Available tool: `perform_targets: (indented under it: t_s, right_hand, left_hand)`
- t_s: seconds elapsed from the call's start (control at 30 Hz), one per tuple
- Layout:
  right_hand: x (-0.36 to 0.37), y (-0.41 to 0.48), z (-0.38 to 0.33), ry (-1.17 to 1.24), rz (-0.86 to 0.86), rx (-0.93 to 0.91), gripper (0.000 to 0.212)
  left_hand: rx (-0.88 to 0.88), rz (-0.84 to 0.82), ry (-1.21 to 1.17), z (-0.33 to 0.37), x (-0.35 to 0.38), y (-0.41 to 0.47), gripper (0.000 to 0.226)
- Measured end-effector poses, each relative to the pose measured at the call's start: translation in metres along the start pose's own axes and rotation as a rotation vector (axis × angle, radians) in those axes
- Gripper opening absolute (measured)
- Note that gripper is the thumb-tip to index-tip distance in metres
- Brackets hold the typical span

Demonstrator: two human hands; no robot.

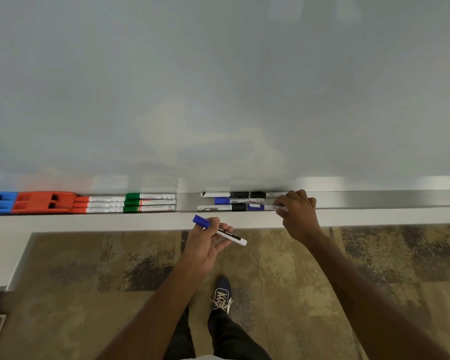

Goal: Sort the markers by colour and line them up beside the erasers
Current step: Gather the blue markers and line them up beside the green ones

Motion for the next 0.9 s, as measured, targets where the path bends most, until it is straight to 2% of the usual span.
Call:
perform_targets:
  t_s: [0.1,0.27,0.4,0.5,0.6,0.7,0.8,0.9]
  right_hand:
    - [-0.004,-0.01,-0.025,0.18,0.008,-0.027,0.02]
    - [-0.003,-0.027,-0.07,0.586,-0.097,0.022,0.018]
    - [0.0,-0.034,-0.09,0.689,-0.091,-0.017,0.01]
    - [0.002,-0.036,-0.095,0.707,-0.07,-0.042,0.011]
    - [-0.001,-0.029,-0.087,0.61,-0.005,-0.074,0.007]
    - [-0.003,-0.012,-0.064,0.348,0.113,-0.059,0.007]
    - [-0.004,0.004,-0.054,0.039,0.17,-0.124,0.015]
    - [-0.001,0.017,-0.057,-0.141,0.159,-0.246,0.028]
  left_hand:
    - [-0.005,-0.009,0.008,0.0,0.007,0.002,0.023]
    - [-0.019,-0.062,-0.022,-0.003,0.02,0.003,0.034]
    - [-0.009,-0.14,-0.024,-0.001,0.03,-0.002,0.039]
    - [0.011,-0.119,-0.029,0.001,0.027,0.0,0.039]
    - [0.015,-0.054,-0.066,0.004,0.02,0.001,0.035]
    - [0.027,-0.033,-0.08,0.008,0.012,0.001,0.03]
    - [0.021,-0.033,-0.083,0.009,0.008,-0.002,0.03]
    - [0.018,-0.025,-0.086,0.01,0.004,-0.003,0.032]
Point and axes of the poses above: each hand's wrist, its own y-axis towards the middle knuckle, its own x-axis out of the palm, z = x × y, the point moved 7 cm from there along y, towards the middle knuckle
